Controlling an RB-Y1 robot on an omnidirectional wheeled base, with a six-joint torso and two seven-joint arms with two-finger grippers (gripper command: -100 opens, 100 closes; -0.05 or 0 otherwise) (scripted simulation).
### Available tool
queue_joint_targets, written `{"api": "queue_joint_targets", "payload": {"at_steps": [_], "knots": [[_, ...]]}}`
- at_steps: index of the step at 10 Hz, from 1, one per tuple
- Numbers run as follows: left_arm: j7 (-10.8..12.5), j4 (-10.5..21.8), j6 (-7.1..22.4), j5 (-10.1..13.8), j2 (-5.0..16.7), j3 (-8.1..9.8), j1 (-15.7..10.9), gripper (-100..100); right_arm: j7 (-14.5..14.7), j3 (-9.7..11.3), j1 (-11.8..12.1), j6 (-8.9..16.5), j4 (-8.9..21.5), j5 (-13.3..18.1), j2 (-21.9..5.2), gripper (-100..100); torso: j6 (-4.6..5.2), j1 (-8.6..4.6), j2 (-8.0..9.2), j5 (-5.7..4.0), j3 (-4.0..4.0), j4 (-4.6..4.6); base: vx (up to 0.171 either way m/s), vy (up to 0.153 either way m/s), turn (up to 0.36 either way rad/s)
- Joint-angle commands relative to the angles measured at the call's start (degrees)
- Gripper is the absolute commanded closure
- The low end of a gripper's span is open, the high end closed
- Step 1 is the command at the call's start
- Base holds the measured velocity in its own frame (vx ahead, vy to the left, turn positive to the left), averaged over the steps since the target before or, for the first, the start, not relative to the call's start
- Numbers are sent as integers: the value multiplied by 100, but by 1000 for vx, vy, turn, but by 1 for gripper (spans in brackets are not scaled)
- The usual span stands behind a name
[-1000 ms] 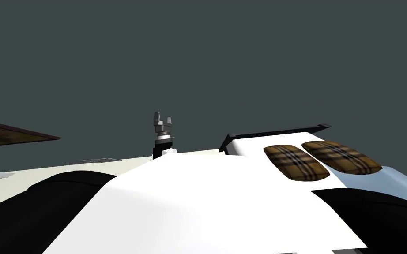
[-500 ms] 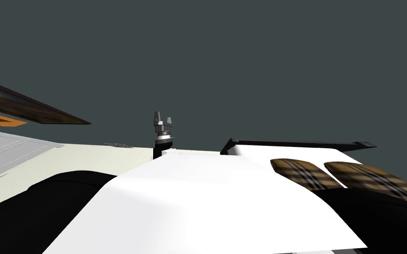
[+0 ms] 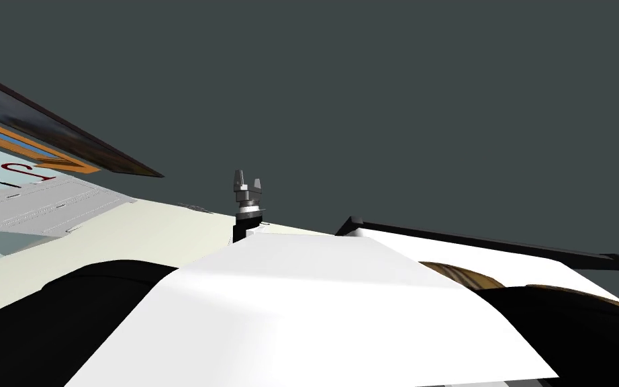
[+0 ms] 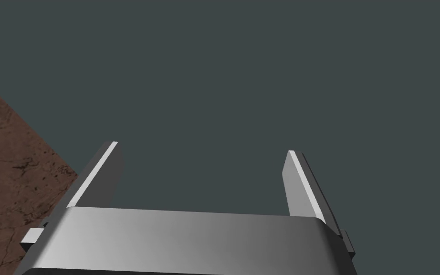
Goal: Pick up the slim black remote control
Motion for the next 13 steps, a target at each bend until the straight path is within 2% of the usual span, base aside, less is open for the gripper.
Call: {"api": "queue_joint_targets", "payload": {"at_steps": [1,2,3,7,8,9,13], "knots": [[0,0,0,0,0,0,0,0,0,0,0,0,0,0,0,-100,0,0,0,0,0,0,10,-78,57],[0,0,0,0,-1,0,1,0,-16,7,-9,8,4,0,5,0,7,32,8,6,4,1,3,-16,-4],[0,0,0,0,-1,-1,0,0,39,47,-100,57,148,-8,202,-100,7,56,12,12,7,2,-12,-37,54],[0,0,0,0,-1,-1,0,0,166,144,-313,171,485,-25,665,-100,7,47,25,11,14,5,-23,-62,52],[0,-1,0,0,-2,-1,0,0,155,115,-299,125,480,-20,620,-100,8,19,31,-15,21,11,-5,-19,14],[0,0,0,0,-2,-1,0,0,178,111,-307,112,504,-20,637,100,9,6,35,-20,24,13,0,0,0],[0,0,0,0,-2,-1,0,0,174,115,-305,102,494,-21,642,100,7,-12,43,-25,29,16,0,2,-1]]}}
